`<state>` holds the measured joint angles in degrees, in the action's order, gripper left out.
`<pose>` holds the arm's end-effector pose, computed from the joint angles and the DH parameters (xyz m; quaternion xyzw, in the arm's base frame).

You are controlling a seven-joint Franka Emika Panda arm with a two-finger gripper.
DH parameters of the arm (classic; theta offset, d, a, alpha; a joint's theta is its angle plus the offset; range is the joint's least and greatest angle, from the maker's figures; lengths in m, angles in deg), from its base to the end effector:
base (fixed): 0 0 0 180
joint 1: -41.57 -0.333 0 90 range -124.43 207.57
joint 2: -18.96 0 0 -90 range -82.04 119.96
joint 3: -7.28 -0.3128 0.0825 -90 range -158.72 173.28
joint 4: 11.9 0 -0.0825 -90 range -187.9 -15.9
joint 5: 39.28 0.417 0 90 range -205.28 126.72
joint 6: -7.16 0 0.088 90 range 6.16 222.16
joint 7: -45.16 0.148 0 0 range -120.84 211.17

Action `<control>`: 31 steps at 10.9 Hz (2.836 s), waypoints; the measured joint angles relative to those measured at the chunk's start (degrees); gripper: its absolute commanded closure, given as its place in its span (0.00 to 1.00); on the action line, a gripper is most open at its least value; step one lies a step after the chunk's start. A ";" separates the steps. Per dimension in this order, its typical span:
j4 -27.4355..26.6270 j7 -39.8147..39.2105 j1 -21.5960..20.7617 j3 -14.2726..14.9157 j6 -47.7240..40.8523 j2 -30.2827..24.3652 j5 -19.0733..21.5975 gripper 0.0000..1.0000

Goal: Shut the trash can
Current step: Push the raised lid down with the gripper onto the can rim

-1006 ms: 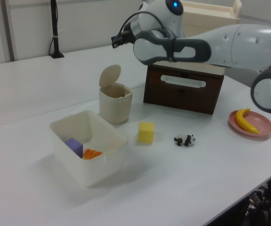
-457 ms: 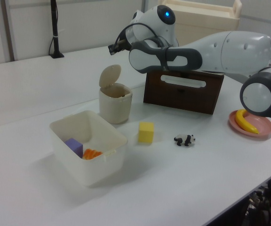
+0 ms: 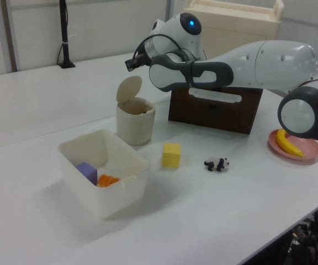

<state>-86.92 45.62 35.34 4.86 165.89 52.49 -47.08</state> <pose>0.8243 0.1202 0.4667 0.8990 0.1033 0.4255 0.0064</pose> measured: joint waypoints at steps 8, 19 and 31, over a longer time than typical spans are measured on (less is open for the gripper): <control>-0.62 -0.04 0.00 0.16 0.00 1.05 -0.68 1.00; -13.69 -0.16 1.36 -0.08 0.00 -5.12 -2.33 1.00; -20.17 -0.16 1.53 -0.71 0.06 -6.83 -5.48 1.00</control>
<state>-107.10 45.46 36.86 4.15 165.95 45.66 -52.56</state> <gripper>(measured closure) 0.991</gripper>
